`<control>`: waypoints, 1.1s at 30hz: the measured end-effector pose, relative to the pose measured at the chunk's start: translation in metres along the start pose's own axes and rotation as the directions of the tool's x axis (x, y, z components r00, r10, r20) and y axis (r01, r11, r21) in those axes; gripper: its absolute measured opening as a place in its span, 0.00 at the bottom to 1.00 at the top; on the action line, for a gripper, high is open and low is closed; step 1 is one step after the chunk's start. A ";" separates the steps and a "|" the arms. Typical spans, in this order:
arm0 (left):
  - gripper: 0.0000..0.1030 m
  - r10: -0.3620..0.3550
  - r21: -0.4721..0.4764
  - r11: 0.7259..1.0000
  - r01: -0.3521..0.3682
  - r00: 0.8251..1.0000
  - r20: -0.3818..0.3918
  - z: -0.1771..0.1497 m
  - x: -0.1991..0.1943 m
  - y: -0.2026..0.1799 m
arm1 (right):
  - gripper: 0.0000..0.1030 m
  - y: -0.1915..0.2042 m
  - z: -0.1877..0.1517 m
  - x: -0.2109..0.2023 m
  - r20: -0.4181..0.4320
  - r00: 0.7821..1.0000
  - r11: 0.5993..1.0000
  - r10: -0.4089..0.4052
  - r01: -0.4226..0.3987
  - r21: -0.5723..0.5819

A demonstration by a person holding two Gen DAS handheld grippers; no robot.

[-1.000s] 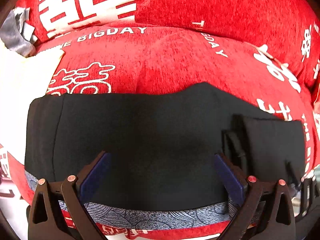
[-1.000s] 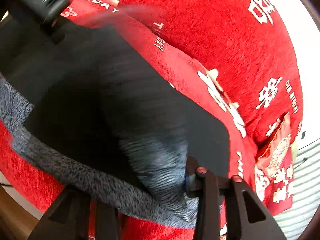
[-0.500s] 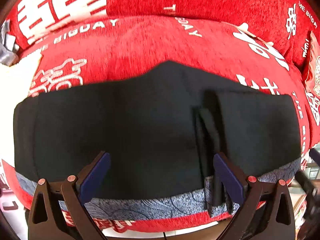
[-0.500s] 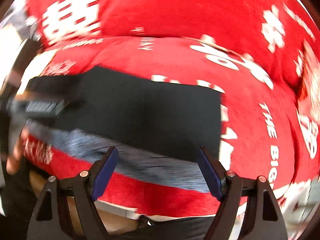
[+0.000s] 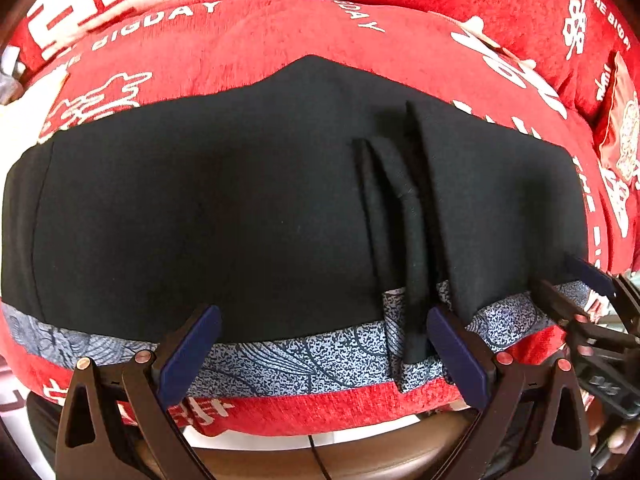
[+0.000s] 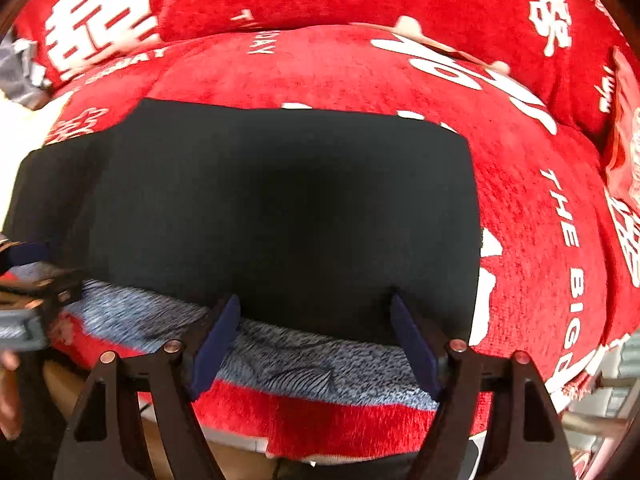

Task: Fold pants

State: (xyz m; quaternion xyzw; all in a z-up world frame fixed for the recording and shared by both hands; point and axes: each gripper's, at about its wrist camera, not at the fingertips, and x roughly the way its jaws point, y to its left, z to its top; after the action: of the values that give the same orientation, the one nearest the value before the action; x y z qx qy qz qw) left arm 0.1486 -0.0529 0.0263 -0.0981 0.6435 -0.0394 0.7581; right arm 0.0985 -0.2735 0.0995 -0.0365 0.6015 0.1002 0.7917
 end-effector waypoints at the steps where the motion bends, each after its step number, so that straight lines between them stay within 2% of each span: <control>1: 1.00 -0.008 -0.004 1.000 0.008 1.000 -0.003 0.000 0.001 0.001 | 0.78 -0.006 0.000 -0.003 0.009 1.000 0.999 0.024 -0.024 0.021; 4: 1.00 -0.038 -0.033 0.999 0.038 0.999 -0.016 0.000 0.005 0.008 | 0.79 -0.009 0.003 -0.012 0.023 0.996 0.996 0.086 -0.087 0.033; 8: 1.00 -0.066 -0.025 0.998 0.065 0.998 -0.005 0.005 -0.001 0.002 | 0.78 0.006 0.012 -0.011 0.049 0.999 1.000 -0.003 0.004 -0.010; 12: 1.00 -0.082 -0.025 0.996 0.083 0.996 0.026 0.015 -0.014 0.000 | 0.79 -0.002 0.013 -0.017 0.065 0.997 0.999 0.031 -0.034 0.035; 14: 1.00 -0.110 -0.036 0.993 0.111 0.994 0.026 0.019 -0.017 0.002 | 0.80 -0.006 0.009 -0.020 0.072 0.997 0.999 0.025 -0.027 0.027; 17: 1.00 -0.140 -0.058 0.988 0.141 0.990 0.025 0.029 -0.016 0.005 | 0.80 -0.009 0.004 -0.011 0.043 0.999 1.000 -0.002 0.001 0.016; 20: 1.00 -0.148 -0.098 0.984 0.151 0.988 0.040 0.032 -0.020 0.019 | 0.80 -0.009 -0.002 -0.002 0.019 1.000 0.999 0.021 -0.022 0.030; 22: 1.00 -0.193 -0.140 0.971 0.194 0.981 0.018 0.031 -0.016 0.030 | 0.82 -0.004 -0.005 0.003 0.017 1.000 1.000 0.009 -0.009 0.006; 23: 1.00 -0.212 -0.150 0.966 0.210 0.977 -0.001 0.032 -0.013 0.032 | 0.86 -0.002 -0.005 0.005 0.019 1.000 1.000 0.003 -0.002 -0.008; 25: 1.00 -0.226 -0.143 0.965 0.222 0.974 -0.011 0.033 -0.008 0.028 | 0.91 0.001 -0.005 0.007 0.023 1.000 1.000 0.004 -0.004 -0.014; 29: 1.00 -0.289 -0.135 0.950 0.280 0.956 -0.048 0.039 0.004 0.011 | 0.91 0.002 -0.004 0.007 0.027 1.000 1.000 0.001 0.000 -0.016; 33: 1.00 -0.279 -0.116 0.956 0.269 0.957 -0.078 0.047 0.016 -0.005 | 0.91 0.001 -0.005 0.007 0.029 0.999 1.000 0.012 -0.012 -0.013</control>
State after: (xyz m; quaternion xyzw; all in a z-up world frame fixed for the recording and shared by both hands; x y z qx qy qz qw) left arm 0.1977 -0.0561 0.0189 -0.2238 0.6595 -0.1149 0.7083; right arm 0.0954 -0.2727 0.0914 -0.0365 0.5893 0.1093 0.7997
